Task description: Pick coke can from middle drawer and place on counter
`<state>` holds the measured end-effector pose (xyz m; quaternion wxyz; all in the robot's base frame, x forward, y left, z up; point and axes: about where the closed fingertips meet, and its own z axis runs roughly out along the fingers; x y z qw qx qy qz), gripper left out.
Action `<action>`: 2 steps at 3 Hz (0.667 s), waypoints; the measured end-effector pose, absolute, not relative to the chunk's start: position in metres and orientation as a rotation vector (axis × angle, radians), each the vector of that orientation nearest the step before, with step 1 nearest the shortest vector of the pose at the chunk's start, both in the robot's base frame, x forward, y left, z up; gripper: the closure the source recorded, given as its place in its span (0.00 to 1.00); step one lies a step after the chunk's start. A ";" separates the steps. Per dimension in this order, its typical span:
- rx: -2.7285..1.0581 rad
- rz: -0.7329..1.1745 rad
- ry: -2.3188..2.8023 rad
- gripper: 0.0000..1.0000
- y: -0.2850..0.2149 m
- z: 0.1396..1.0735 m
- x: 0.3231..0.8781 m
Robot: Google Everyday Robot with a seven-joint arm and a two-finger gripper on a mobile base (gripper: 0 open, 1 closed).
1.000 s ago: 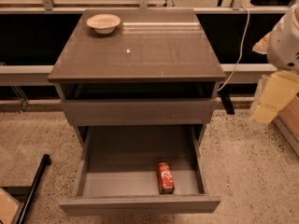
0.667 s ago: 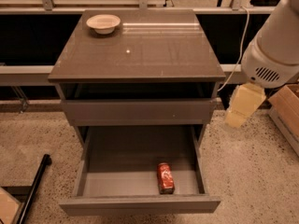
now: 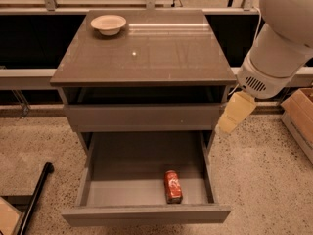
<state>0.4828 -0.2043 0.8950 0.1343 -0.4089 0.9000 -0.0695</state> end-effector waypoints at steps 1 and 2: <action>-1.176 -0.190 2.614 0.00 -0.203 0.892 0.484; -1.070 -0.039 2.700 0.00 -0.186 0.855 0.499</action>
Offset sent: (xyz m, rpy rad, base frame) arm 0.0369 0.0401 -0.0857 0.2306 0.1689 -0.1903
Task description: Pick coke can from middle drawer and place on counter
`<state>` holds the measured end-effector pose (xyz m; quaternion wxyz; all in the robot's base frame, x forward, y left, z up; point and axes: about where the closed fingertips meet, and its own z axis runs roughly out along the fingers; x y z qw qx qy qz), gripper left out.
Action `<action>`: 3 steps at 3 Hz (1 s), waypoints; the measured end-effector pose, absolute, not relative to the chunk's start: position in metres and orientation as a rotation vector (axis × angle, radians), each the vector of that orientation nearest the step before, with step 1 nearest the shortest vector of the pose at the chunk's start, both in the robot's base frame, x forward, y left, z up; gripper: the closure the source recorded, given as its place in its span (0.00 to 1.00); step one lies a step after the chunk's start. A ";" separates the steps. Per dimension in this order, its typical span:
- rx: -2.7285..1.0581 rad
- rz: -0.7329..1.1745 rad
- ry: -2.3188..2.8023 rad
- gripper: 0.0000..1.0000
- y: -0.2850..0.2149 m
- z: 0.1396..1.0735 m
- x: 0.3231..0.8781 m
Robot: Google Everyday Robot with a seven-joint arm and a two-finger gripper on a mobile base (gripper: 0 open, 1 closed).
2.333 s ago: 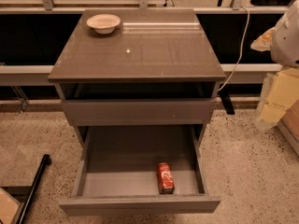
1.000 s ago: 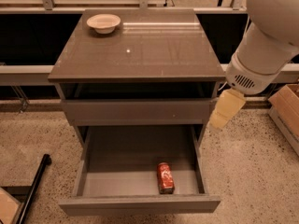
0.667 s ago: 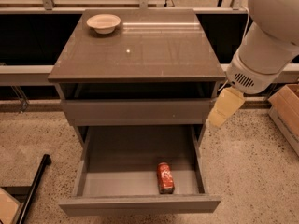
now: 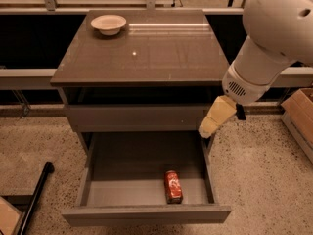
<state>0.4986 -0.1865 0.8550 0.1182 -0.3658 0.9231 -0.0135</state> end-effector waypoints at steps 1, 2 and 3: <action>-0.962 0.090 2.817 0.00 -0.155 0.793 0.524; -0.917 0.137 2.890 0.00 -0.135 0.752 0.535; -0.917 0.137 2.890 0.00 -0.135 0.752 0.535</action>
Offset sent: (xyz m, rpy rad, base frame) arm 0.0507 0.0747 -0.1472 0.0920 0.2355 -0.1695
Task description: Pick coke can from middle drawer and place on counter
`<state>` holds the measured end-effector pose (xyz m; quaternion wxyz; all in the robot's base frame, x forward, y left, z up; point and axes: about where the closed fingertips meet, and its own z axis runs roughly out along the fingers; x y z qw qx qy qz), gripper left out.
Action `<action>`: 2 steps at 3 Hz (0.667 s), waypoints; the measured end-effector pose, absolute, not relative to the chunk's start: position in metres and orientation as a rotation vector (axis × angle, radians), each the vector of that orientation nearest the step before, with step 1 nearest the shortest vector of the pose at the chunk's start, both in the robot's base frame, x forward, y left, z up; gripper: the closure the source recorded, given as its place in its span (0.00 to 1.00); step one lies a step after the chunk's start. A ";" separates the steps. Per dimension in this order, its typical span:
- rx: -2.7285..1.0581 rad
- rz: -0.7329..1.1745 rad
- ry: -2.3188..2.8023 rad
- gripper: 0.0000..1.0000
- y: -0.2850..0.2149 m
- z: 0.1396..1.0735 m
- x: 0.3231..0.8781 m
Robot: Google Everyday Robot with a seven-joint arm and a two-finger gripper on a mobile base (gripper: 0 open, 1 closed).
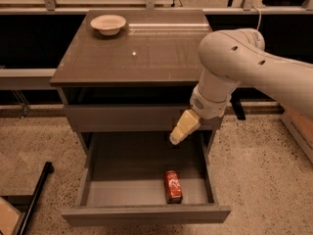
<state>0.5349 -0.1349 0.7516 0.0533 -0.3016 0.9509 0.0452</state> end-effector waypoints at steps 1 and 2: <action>-0.835 0.170 2.953 0.00 -0.130 0.710 0.538; -0.756 0.246 3.023 0.00 -0.123 0.658 0.543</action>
Offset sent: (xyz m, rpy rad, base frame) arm 0.0164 0.0216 -0.1575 0.0827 0.1986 -0.1875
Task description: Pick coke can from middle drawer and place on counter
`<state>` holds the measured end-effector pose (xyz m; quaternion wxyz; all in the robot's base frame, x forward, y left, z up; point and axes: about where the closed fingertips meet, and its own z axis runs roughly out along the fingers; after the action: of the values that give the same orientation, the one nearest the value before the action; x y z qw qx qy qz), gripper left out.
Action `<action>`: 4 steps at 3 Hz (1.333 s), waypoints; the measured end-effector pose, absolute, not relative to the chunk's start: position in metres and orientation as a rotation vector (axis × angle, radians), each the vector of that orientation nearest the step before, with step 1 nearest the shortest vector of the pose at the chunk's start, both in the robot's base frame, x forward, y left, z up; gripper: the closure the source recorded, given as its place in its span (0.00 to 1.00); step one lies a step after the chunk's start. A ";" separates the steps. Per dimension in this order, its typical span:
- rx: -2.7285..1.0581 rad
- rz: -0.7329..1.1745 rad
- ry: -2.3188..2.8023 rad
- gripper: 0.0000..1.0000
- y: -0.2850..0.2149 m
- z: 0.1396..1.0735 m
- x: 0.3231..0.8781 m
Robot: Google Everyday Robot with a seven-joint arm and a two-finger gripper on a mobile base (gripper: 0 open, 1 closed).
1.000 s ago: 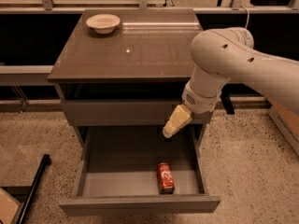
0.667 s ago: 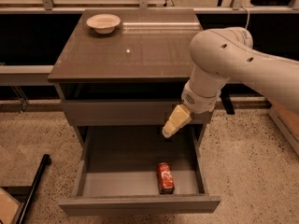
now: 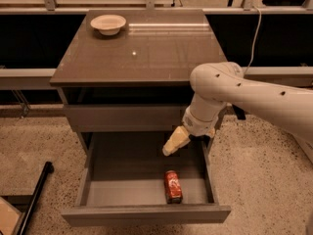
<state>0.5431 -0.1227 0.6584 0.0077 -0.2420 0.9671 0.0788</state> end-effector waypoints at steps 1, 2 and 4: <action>-0.700 0.321 3.074 0.00 -0.118 0.611 0.549; -0.697 0.324 3.090 0.00 -0.117 0.603 0.547; -0.504 0.396 3.178 0.00 -0.107 0.554 0.545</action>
Offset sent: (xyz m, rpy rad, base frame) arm 0.0056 0.0037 -0.0394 0.0283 0.0461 -0.0336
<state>0.5446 -0.1075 0.5544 -0.0500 -0.1553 0.9790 0.1219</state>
